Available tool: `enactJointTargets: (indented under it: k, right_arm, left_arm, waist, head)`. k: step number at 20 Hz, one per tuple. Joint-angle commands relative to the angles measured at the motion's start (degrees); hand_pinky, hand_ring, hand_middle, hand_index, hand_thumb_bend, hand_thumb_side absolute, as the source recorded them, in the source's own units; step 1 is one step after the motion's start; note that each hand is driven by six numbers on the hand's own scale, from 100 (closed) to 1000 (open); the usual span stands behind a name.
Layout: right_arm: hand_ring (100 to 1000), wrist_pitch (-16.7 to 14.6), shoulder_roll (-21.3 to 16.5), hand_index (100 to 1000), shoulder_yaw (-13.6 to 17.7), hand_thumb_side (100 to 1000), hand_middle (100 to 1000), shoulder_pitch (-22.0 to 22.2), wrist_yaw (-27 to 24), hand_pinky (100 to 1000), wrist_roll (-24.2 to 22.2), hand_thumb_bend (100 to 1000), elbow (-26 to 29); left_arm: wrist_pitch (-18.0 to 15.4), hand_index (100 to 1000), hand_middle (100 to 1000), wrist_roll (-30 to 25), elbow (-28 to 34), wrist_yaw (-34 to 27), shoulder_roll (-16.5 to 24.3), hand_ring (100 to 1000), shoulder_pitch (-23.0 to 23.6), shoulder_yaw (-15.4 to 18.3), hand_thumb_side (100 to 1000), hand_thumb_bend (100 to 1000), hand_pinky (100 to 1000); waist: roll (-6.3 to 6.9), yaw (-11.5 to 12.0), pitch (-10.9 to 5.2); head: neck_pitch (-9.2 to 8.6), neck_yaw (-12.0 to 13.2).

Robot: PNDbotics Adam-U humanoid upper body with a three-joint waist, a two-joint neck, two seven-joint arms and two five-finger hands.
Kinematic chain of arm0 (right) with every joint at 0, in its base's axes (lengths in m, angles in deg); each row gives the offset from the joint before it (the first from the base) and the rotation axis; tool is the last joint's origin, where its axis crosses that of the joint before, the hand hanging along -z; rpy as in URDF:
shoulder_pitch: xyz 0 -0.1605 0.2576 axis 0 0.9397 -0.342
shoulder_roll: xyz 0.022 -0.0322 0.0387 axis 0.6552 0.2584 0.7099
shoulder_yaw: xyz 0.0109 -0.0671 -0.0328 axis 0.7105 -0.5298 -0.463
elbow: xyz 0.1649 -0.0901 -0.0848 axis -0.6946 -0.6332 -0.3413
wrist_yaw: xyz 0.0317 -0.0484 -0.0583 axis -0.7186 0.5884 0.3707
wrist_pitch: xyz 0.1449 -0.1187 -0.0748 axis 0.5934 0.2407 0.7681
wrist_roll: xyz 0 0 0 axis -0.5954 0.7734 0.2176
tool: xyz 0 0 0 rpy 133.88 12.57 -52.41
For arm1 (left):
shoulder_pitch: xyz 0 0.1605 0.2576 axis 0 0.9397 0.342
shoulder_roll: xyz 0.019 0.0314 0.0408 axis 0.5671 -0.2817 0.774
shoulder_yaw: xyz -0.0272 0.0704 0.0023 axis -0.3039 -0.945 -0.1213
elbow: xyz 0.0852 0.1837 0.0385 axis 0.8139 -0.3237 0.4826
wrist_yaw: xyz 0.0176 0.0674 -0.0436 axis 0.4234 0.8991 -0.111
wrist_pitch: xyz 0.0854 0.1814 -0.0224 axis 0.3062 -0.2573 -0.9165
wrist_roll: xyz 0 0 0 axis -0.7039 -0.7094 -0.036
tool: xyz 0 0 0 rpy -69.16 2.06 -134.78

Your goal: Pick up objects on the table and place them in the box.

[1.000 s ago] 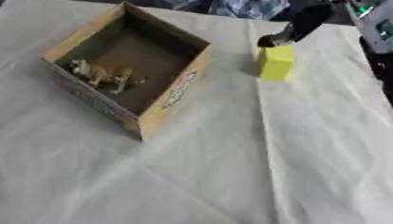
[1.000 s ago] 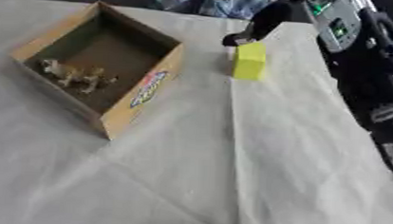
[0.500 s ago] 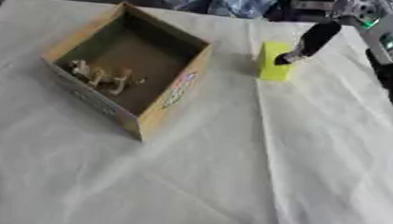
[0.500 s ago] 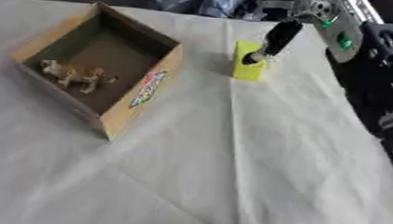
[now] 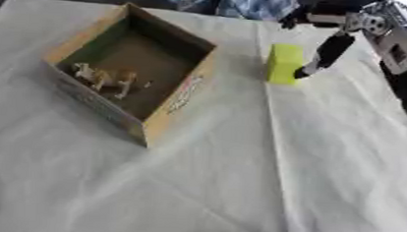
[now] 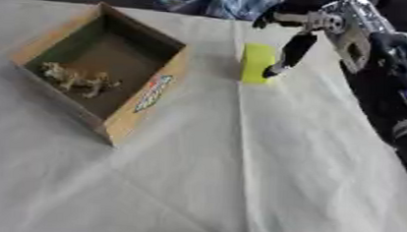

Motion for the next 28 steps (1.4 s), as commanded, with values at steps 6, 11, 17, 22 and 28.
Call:
enactJointTargets:
  k: [6,11,17,22,28]
  right_arm:
    - [942,0.05,0.39,948,1.00,398,852,-3.09,3.91,987,1.15,642,-3.18]
    - [953,0.96,1.28,940,1.58,400,851,-4.54,8.19,992,1.68,676,-6.46]
    - [950,1.23,2.17,942,2.80,412,845,-5.25,10.85,989,3.00,647,-9.49]
    - [943,1.33,3.22,948,3.48,431,831,-6.04,11.11,981,2.54,610,-11.29]
    - [913,1.48,4.01,889,3.88,445,735,-6.48,9.58,949,2.58,516,-11.79]
  left_arm:
    - [0.18,645,1000,-0.15,0.81,0.03,0.59,923,-0.42,0.07,982,274,600]
    - [0.11,644,1000,-0.10,0.81,0.00,0.46,924,-0.42,0.03,979,266,599]
    - [0.09,644,1000,-0.10,0.81,-0.20,0.28,926,-0.42,-0.09,990,270,599]
    - [0.07,644,1000,-0.32,0.81,-0.36,0.12,928,-0.47,-0.30,993,267,599]
    - [0.23,644,1000,-0.61,0.81,-0.42,-0.01,930,-0.40,-0.40,995,266,599]
  waist:
    - [0.10,0.19,-0.30]
    - [0.04,0.36,0.22]
    - [-0.12,0.45,0.76]
    - [-0.04,0.63,1.05]
    - [-0.08,0.69,1.21]
  head:
    - [-1.35,-0.36]
    - [-1.91,-0.73]
    - [-2.47,-0.88]
    - [-2.93,-1.19]
    - [-2.75,-1.23]
